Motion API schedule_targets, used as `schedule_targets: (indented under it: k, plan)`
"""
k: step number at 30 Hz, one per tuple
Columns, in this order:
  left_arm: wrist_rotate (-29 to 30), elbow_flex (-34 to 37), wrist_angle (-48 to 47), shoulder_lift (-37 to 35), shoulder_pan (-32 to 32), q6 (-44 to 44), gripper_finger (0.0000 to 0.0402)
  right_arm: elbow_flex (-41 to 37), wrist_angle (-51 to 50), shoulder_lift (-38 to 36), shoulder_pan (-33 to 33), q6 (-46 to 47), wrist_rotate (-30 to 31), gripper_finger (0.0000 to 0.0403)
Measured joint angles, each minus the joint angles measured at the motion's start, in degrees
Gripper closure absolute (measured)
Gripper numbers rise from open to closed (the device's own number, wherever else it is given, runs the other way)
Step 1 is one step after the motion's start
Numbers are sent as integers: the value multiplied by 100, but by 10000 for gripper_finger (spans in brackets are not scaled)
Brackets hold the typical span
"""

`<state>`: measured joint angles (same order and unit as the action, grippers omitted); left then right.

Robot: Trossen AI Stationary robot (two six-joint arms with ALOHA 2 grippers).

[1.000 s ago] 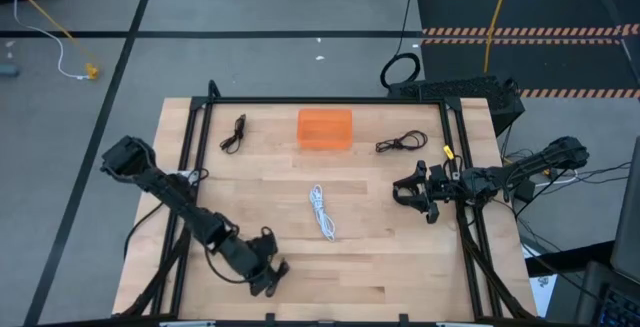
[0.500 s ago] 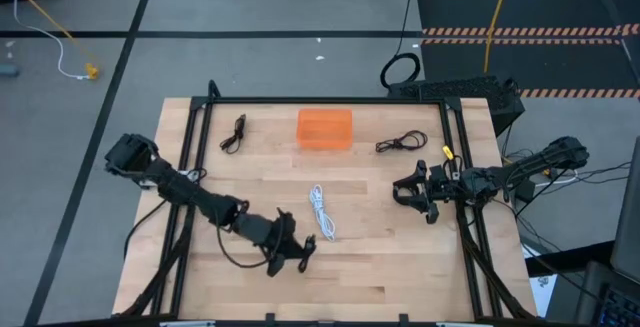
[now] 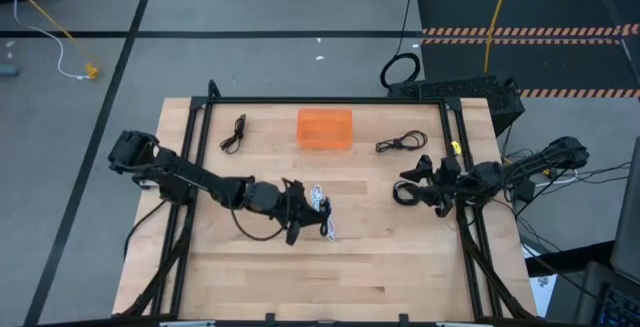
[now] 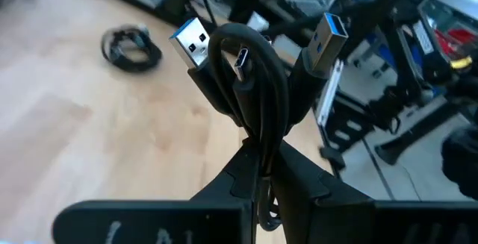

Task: Pick and place USB-C Cables
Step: Put the black charger cable into the orange bin

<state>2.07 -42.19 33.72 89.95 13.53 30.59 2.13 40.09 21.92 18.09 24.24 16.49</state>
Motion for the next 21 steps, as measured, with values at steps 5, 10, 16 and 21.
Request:
schedule_targets:
  k: [5, 10, 16, 21]
  plan:
    - [301, -2, 113, 0, -169, -249, 372, 0, 338, -1, 0, 880, 142, 179]
    - [401, -2, 431, 0, -302, -404, 372, 0, 319, 1, 0, 1064, -5, 179]
    - [389, -138, 647, 0, -398, -612, 371, 0, 487, 1, -1, 935, 463, 179]
    - [290, -570, 122, 0, -539, -806, 371, 2, 653, -1, -2, 907, 444, 179]
